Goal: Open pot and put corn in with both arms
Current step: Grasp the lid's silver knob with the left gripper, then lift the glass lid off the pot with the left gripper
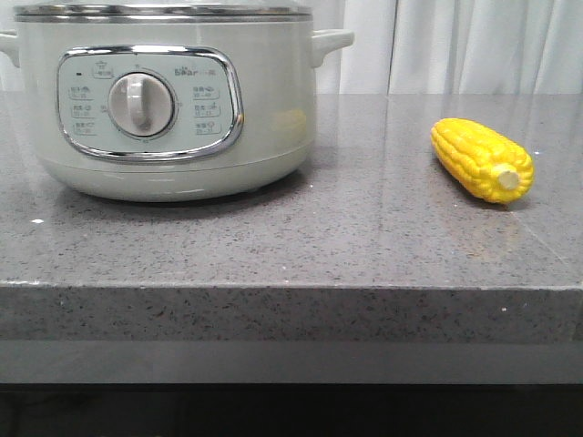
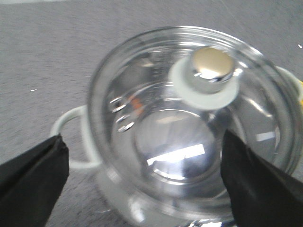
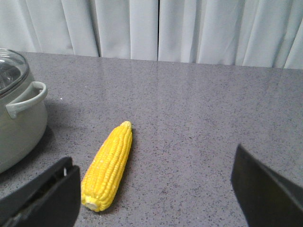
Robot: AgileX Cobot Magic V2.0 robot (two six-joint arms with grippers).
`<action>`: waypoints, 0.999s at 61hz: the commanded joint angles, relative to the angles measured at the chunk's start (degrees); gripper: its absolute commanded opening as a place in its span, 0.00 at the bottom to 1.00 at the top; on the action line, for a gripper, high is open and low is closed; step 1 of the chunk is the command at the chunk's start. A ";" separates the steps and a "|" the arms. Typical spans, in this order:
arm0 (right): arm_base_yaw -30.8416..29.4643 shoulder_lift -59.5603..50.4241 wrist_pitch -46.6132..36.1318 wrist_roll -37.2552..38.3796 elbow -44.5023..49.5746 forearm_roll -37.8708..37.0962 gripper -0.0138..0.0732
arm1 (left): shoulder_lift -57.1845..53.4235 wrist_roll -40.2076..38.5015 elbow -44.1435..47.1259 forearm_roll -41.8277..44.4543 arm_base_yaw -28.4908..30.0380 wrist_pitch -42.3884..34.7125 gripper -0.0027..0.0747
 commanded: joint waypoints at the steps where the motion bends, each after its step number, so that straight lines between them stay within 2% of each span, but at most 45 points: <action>1: -0.36 0.65 -4.11 -0.20 -1.81 -0.55 0.91 | 4.88 -0.08 -8.71 -0.75 -2.62 1.21 0.83; 14: -0.36 0.65 -4.16 -0.20 -1.81 -0.55 0.91 | 17.68 -0.08 -24.48 -0.75 -5.79 5.99 0.83; 24: -0.36 0.65 -4.29 -0.20 -1.81 -0.55 0.91 | 25.41 0.46 -32.38 -0.65 -5.93 8.56 0.83; 44: -0.36 0.65 -4.29 -0.20 -1.81 -0.55 0.91 | 29.03 0.49 -34.70 -0.12 -5.93 11.59 0.83; 51: -0.36 0.65 -4.29 -0.20 -1.81 -0.55 0.91 | 29.03 0.49 -34.70 0.01 -5.93 12.72 0.76; 61: -0.36 0.65 -4.29 -0.20 -1.81 -0.55 0.91 | 29.03 0.49 -34.70 0.01 -5.93 13.25 0.58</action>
